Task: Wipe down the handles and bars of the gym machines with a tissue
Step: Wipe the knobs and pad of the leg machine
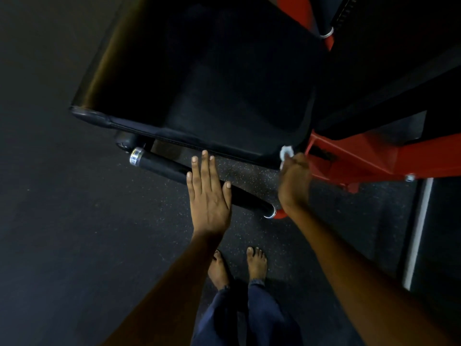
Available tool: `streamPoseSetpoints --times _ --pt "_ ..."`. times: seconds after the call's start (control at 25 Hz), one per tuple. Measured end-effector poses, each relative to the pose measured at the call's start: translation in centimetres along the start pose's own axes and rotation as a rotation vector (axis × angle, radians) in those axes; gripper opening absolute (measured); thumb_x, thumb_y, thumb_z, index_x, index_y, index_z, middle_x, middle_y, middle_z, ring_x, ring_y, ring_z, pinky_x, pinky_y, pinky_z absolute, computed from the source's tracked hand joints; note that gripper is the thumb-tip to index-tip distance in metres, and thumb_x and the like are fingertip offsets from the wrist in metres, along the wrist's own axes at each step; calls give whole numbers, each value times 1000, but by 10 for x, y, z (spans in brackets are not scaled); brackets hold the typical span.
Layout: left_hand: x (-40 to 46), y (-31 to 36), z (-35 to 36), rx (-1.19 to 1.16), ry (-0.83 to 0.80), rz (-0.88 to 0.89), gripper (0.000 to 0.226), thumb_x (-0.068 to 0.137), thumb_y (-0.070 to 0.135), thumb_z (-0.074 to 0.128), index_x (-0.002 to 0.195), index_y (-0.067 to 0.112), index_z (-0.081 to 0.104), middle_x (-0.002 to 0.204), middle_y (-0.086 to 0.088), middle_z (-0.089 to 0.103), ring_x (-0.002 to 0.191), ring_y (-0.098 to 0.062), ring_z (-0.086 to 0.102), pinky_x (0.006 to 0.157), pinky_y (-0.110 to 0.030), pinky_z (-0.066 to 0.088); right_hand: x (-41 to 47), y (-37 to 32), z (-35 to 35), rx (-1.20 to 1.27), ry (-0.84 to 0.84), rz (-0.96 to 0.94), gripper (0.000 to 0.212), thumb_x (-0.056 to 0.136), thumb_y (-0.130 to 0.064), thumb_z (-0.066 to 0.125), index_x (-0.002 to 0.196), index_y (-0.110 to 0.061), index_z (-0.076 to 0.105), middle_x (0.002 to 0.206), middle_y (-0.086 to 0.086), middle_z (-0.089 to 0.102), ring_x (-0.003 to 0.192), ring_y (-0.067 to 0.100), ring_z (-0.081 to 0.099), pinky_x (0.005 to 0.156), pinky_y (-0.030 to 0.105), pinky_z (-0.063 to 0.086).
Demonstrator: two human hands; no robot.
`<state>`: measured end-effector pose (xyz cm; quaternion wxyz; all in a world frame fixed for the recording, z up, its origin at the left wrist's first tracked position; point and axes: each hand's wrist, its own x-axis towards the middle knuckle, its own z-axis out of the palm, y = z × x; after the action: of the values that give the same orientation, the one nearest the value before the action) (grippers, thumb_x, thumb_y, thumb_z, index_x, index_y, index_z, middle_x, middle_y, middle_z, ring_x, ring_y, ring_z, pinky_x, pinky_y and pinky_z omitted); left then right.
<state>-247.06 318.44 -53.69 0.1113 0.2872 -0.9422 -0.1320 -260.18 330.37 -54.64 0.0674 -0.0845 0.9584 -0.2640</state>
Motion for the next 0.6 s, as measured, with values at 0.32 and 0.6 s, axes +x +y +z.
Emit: streamPoseSetpoints --times 0.32,0.6 --pt "-2 1 -1 40 -33 -16 60 103 38 17 150 1 8 160 -18 7 147 -24 -13 119 -35 -13 31 -6 -11 201 163 471 25 98 -6 43 109 4 62 104 10 62 85 15 61 53 0 40" --pt "5 20 -36 191 -256 -84 64 100 41 13 149 -1 21 158 -20 17 147 -31 7 120 -45 11 -20 -65 -30 336 -79 236 25 89 -7 58 113 -5 65 116 14 60 104 25 60 80 17 44"
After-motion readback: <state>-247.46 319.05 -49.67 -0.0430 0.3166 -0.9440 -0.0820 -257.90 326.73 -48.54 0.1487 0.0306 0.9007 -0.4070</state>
